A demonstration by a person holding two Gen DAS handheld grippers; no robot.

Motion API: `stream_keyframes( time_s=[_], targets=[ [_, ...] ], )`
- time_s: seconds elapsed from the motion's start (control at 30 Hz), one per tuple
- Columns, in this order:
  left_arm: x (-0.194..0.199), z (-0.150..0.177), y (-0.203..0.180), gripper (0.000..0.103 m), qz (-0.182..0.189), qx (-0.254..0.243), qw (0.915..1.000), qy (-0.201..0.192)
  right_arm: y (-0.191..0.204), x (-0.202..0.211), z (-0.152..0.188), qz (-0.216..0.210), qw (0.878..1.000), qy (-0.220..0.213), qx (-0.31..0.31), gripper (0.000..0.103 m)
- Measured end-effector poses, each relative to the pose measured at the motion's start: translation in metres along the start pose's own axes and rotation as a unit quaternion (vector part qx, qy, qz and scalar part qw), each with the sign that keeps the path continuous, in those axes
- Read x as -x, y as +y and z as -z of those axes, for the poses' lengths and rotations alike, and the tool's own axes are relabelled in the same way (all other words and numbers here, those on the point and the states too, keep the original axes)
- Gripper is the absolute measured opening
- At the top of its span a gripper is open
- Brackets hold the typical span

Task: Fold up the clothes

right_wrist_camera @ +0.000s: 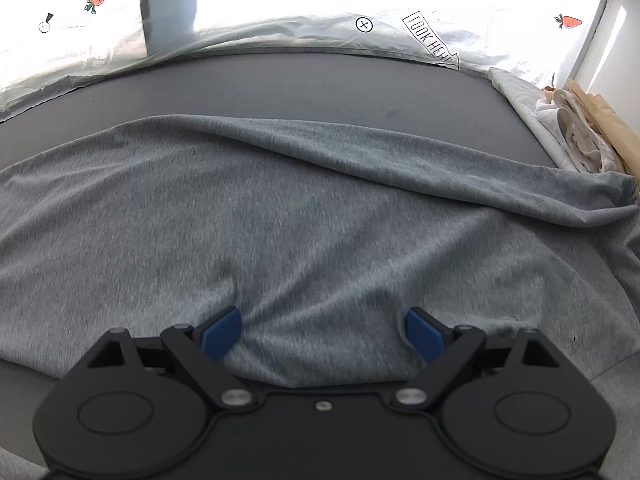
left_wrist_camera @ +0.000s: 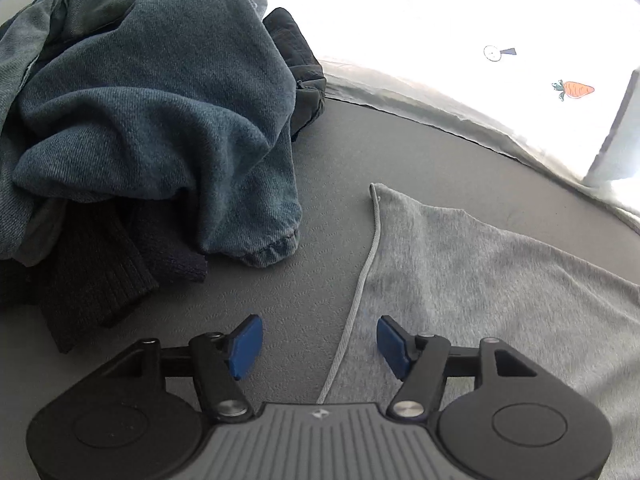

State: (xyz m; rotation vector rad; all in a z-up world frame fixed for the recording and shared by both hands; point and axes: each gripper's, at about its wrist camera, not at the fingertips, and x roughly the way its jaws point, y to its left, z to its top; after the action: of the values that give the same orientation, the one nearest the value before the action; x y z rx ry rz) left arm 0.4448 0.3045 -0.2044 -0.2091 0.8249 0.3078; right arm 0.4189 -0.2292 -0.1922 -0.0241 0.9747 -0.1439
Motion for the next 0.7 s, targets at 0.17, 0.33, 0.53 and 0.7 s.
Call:
stream_keyframes(
  time_s=[0.17,0.33,0.53,0.7],
  targets=[
    [0.003,0.006,-0.017,0.061,0.021,-0.031,0.9993,-0.006,-0.003,0.003,0.004,-0.003,1.0,-0.002,-0.006,0.09],
    [0.002,0.006,-0.012,0.01,0.003,-0.041,0.9989,-0.023,-0.004,0.006,0.007,0.003,1.0,-0.004,-0.007,0.09],
    [0.002,-0.001,-0.003,0.001,-0.059,-0.033,0.9973,-0.027,-0.007,0.013,0.013,0.013,1.0,-0.004,0.001,0.09],
    [0.005,-0.004,0.016,0.001,-0.079,0.003,0.9966,-0.022,-0.018,0.021,0.015,0.017,1.0,-0.012,-0.005,0.09]
  ],
)
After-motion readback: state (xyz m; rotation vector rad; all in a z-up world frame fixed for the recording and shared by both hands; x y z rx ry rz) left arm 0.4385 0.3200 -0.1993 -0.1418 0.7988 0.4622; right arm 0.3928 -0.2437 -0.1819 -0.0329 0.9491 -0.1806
